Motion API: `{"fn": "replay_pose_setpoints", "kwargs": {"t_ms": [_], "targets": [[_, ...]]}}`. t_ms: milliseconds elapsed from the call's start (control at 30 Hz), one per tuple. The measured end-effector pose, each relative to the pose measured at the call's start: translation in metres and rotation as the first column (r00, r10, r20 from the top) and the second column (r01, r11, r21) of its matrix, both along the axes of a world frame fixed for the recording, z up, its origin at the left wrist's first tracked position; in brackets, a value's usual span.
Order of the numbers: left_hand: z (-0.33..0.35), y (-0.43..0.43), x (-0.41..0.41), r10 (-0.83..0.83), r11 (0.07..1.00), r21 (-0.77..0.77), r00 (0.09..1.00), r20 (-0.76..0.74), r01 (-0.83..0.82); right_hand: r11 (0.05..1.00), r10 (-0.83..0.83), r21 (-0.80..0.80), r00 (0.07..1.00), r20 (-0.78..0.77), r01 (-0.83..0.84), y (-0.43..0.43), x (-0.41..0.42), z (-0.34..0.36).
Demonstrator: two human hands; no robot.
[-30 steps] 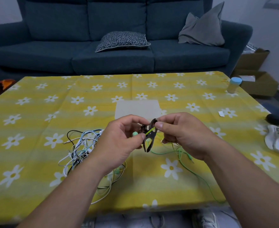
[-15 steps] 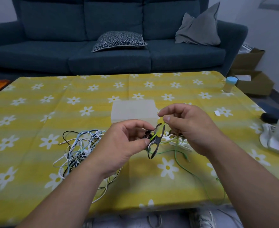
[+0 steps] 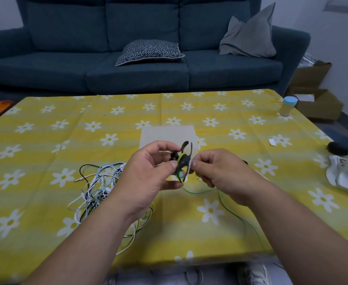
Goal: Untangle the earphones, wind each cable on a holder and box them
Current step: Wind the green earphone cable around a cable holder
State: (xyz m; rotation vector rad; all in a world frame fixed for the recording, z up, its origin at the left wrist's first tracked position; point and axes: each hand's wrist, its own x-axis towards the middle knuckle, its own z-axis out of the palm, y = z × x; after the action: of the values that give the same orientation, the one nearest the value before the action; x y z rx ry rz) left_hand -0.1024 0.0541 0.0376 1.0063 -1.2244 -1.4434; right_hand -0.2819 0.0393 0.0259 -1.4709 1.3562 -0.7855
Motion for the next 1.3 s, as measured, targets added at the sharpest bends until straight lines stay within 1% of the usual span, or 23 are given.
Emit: {"fn": "replay_pose_setpoints", "kwargs": {"t_ms": [67, 167, 300, 367, 467, 533, 633, 767, 933, 1033, 1100, 1167, 1300], "targets": [[0.000, -0.001, 0.001, 0.062, 0.998, -0.026, 0.997, 0.036, -0.062, 0.998, 0.041, 0.046, 0.999, -0.019, -0.040, 0.002, 0.005, -0.002], [-0.003, -0.001, -0.001, 0.143, 0.988, -0.069, 0.985, 0.093, -0.137, 0.996, 0.072, 0.063, 0.997, -0.028, -0.070, 0.005, 0.017, -0.005], [-0.005, 0.001, -0.003, 0.166, 0.986, -0.038, 0.983, 0.084, -0.163, 0.995, 0.073, 0.066, 0.996, -0.045, -0.070, 0.009, 0.029, -0.007], [-0.004, 0.001, -0.003, 0.151, 0.989, 0.002, 0.987, 0.057, -0.151, 0.998, 0.041, 0.056, 0.997, -0.068, -0.037, 0.010, 0.029, -0.006], [-0.002, 0.003, -0.003, 0.105, 0.993, 0.057, 0.994, -0.008, -0.104, 1.000, -0.015, 0.019, 0.983, -0.185, 0.019, 0.011, 0.026, -0.001], [-0.002, 0.004, -0.003, 0.092, 0.993, 0.085, 0.995, -0.044, -0.088, 1.000, -0.020, 0.002, 0.968, -0.249, 0.022, 0.010, 0.025, 0.001], [-0.001, 0.004, -0.003, 0.108, 0.986, 0.138, 0.991, -0.083, -0.095, 0.999, -0.040, 0.005, 0.958, -0.282, 0.043, 0.008, 0.025, 0.002], [0.000, 0.003, -0.004, 0.118, 0.977, 0.188, 0.988, -0.096, -0.099, 0.995, -0.090, -0.002, 0.940, -0.329, 0.095, 0.008, 0.024, 0.002], [-0.001, 0.005, -0.007, 0.111, 0.977, 0.186, 0.993, -0.045, -0.101, 0.975, -0.221, -0.101, 0.893, -0.393, 0.196, 0.003, 0.024, 0.001], [-0.002, 0.006, -0.009, 0.081, 0.974, 0.217, 0.995, -0.060, -0.067, 0.960, -0.280, -0.141, 0.858, -0.431, 0.242, 0.001, 0.023, 0.000], [-0.001, 0.007, -0.009, 0.067, 0.972, 0.230, 0.994, -0.091, -0.045, 0.973, -0.230, -0.126, 0.848, -0.478, 0.193, 0.003, 0.025, 0.000], [-0.001, 0.006, -0.008, 0.088, 0.972, 0.225, 0.990, -0.109, -0.062, 0.990, -0.142, -0.078, 0.868, -0.477, 0.119, 0.007, 0.029, 0.001], [-0.004, 0.000, -0.004, 0.193, 0.970, 0.163, 0.980, -0.056, -0.181, 1.000, 0.019, 0.014, 0.958, -0.286, -0.016, 0.017, 0.038, -0.001]]}}
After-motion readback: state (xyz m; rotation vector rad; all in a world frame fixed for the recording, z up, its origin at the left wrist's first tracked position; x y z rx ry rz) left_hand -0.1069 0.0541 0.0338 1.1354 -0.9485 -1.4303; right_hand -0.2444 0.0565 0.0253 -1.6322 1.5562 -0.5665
